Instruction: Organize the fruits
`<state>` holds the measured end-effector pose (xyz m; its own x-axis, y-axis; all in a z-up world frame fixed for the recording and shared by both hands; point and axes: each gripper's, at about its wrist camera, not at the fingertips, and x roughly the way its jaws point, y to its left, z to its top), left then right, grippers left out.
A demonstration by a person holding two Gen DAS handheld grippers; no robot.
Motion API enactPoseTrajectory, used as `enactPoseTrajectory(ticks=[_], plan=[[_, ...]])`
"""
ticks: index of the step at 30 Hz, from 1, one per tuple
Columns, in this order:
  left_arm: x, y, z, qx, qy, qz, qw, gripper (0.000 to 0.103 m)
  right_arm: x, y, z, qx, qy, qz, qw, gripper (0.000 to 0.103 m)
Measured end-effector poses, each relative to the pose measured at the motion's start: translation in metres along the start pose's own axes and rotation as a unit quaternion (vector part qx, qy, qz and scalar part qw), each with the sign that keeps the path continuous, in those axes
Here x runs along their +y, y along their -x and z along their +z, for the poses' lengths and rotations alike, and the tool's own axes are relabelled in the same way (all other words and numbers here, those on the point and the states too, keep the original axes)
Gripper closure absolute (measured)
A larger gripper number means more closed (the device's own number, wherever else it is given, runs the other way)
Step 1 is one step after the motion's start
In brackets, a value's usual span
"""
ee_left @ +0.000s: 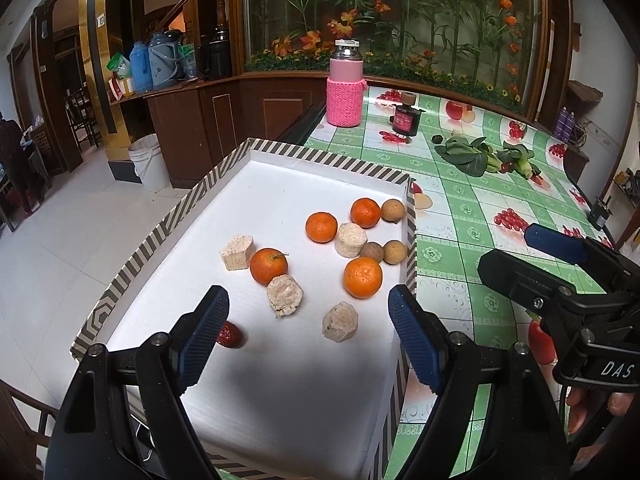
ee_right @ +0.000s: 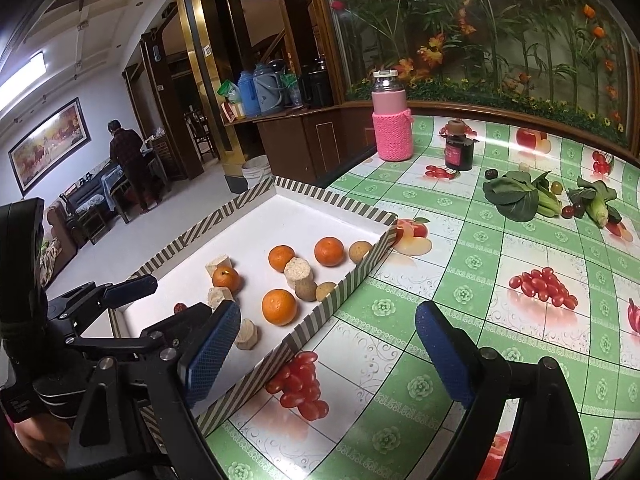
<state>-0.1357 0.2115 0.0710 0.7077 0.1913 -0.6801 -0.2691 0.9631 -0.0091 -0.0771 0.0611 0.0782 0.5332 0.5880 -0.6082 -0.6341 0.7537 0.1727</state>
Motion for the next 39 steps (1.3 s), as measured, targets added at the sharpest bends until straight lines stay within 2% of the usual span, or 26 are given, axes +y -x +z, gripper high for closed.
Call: enactPoseTrajectory(ticks=[34,39], plan=[[0.005,-0.006,0.0,0.003,0.004,0.006,1.0,0.021,0.003,-0.013,-0.002,0.013,0.003,0.009,1.0,0.013],[0.0,-0.004,-0.001,-0.01,-0.011,0.015,0.9998,0.021,0.001,-0.012,-0.004,0.011,-0.003,0.01,1.0,0.013]])
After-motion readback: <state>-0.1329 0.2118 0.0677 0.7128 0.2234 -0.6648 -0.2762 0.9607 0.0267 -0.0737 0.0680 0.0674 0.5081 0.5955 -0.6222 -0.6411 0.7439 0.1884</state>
